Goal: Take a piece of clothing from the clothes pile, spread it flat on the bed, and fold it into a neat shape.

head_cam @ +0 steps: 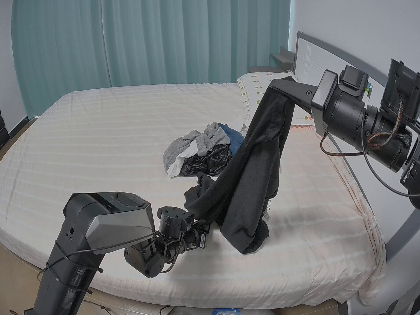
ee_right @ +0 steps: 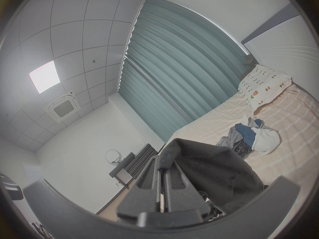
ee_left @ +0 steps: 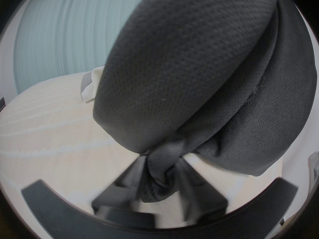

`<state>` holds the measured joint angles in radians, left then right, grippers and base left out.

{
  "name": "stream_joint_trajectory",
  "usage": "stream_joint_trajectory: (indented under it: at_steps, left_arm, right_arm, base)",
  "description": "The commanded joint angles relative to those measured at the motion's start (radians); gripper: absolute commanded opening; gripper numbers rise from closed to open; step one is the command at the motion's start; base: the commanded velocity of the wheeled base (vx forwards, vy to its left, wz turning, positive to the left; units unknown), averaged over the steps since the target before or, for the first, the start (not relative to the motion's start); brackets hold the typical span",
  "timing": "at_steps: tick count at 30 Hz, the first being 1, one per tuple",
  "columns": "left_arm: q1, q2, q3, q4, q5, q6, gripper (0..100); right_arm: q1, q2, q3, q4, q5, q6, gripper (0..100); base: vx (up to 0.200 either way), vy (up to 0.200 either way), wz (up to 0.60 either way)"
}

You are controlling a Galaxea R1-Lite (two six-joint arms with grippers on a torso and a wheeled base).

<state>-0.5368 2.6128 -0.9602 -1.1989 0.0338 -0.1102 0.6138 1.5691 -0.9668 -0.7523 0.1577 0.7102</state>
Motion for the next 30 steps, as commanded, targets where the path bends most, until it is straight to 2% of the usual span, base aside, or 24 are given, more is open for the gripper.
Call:
stream_joint_trajectory:
  at_steps: [1,6,14,17,19,20,23,28,30]
  left_arm:
    - [0.008,0.0,0.006,-0.002,0.001,-0.02,0]
    - [0.015,-0.036,0.046,-0.004,0.003,-0.1,0]
    - [0.017,-0.275,0.205,-0.002,-0.003,-0.218,0]
    - [0.017,-0.369,0.218,-0.001,0.0,-0.284,0]
    - [0.017,-0.382,0.216,-0.001,0.001,-0.293,0]
    - [0.017,-0.459,0.216,0.002,0.003,-0.325,0]
    - [0.018,-0.537,0.218,0.013,0.006,-0.347,0]
    - [0.02,-0.683,0.196,0.087,0.132,-0.442,0]
    - [0.02,-0.701,0.189,0.09,0.147,-0.46,0]
  right_arm:
    - [-0.005,0.003,0.008,-0.001,0.0,0.0,0]
    - [-0.014,0.002,0.025,-0.002,0.0,0.002,0]
    - [-0.046,0.009,0.111,-0.012,0.01,0.003,0]
    - [-0.046,0.025,0.129,-0.013,0.01,0.005,0]
    - [-0.046,0.028,0.131,-0.012,0.01,0.005,0]
    - [-0.046,0.035,0.129,-0.012,0.008,0.011,0]
    - [-0.046,0.042,0.129,-0.012,0.002,0.011,0]
    - [-0.046,0.037,0.138,-0.013,-0.003,0.003,0]
    - [-0.045,0.034,0.14,-0.016,-0.006,0.002,0]
  base:
    - [0.0,0.0,0.0]
    - [0.0,0.0,0.0]
    - [0.0,0.0,0.0]
    - [0.0,0.0,0.0]
    - [0.0,0.0,0.0]
    - [0.0,0.0,0.0]
    - [0.0,0.0,0.0]
    - [0.0,0.0,0.0]
    - [0.0,0.0,0.0]
